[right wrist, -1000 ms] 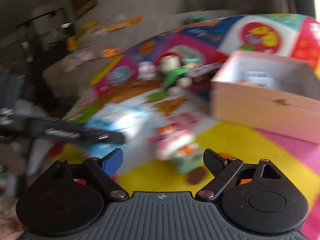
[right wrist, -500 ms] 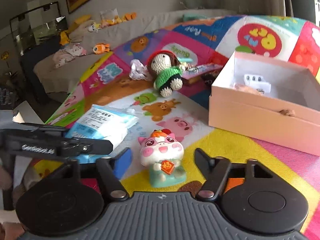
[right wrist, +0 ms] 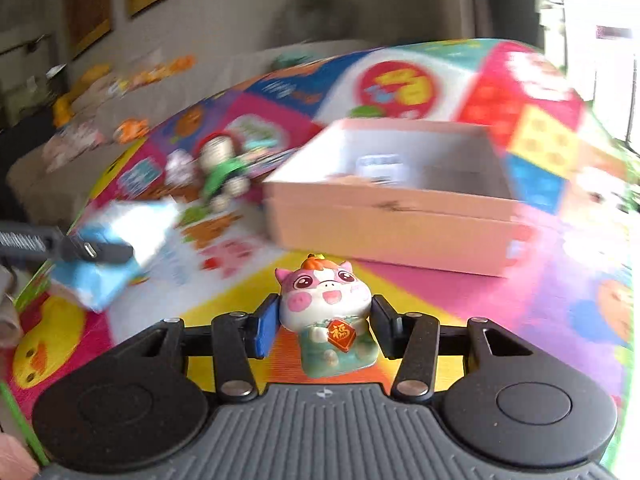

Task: Organize objects
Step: 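Grasp the pink pig figurine with the right gripper while the left holds the wipes, then place the wipes pack in the pink box with the left gripper while the right places the pig there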

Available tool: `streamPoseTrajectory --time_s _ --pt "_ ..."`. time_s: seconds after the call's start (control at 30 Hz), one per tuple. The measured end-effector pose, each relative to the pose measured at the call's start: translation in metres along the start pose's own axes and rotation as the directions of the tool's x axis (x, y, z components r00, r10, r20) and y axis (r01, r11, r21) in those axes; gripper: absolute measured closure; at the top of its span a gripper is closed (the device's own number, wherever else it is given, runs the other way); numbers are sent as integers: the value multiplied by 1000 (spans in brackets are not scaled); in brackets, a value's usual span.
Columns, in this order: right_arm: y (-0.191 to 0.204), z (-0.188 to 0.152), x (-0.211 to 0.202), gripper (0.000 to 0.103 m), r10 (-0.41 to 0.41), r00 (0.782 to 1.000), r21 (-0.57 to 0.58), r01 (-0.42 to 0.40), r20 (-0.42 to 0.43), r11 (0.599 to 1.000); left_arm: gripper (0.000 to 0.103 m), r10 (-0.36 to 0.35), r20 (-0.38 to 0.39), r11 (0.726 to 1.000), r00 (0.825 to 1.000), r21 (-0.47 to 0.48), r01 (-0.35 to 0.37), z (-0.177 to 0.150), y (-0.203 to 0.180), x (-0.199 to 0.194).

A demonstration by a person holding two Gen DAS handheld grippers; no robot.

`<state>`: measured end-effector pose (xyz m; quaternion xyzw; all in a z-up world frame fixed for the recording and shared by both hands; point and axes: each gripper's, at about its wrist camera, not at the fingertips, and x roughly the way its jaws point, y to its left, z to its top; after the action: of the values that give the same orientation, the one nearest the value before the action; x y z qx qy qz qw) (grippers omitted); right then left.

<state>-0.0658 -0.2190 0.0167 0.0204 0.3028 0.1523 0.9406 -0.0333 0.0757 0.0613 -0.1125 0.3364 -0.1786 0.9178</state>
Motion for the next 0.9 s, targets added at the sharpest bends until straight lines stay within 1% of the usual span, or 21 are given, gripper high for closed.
streamPoseTrajectory --time_s 0.07,0.13,0.2,0.27,0.37,0.4,0.43,0.5,0.57,0.63,0.7,0.77,0.83,0.9 --pt "-15 0 -5 55 -13 999 54 11 34 998 46 -44 24 998 999 46 43 29 -23 8" --pt "-24 0 -6 55 -5 998 107 -2 68 994 46 -89 26 994 996 72 87 59 -48 30" --pt "-27 -1 -2 55 16 996 140 -28 86 990 46 -82 21 993 996 84 80 86 -69 59" --pt "-26 -4 3 55 38 995 143 -51 90 988 46 -44 -1 993 999 112 44 108 -91 99" --pt "-28 -11 7 55 51 995 153 -64 87 986 45 18 -51 991 999 132 -11 126 -110 157" --pt "-30 -11 4 55 62 992 164 -79 106 983 45 34 -72 991 997 133 -24 131 -112 174" --pt "-32 -12 4 55 75 990 172 -95 118 980 45 58 -91 991 994 124 -47 135 -113 193" --pt "-36 -13 3 55 90 988 187 -112 123 976 45 106 -124 989 987 120 -91 136 -113 216" --pt "-37 -14 4 55 94 987 192 -118 127 974 44 170 -162 978 972 152 -145 132 -112 235" --pt "-37 -14 4 55 98 987 190 -122 131 974 44 218 -170 957 961 231 -176 127 -116 241" --pt "-37 -15 3 55 97 986 190 -122 136 974 43 244 -190 943 951 275 -187 123 -123 240" --pt "-37 -16 2 55 94 986 193 -119 136 974 43 239 -213 944 948 280 -175 123 -125 235" --pt "-39 -14 5 55 89 987 198 -115 137 973 43 215 -201 955 956 249 -162 125 -122 224" --pt "-40 -15 4 55 83 986 200 -111 141 973 44 166 -158 971 973 199 -133 127 -118 200"
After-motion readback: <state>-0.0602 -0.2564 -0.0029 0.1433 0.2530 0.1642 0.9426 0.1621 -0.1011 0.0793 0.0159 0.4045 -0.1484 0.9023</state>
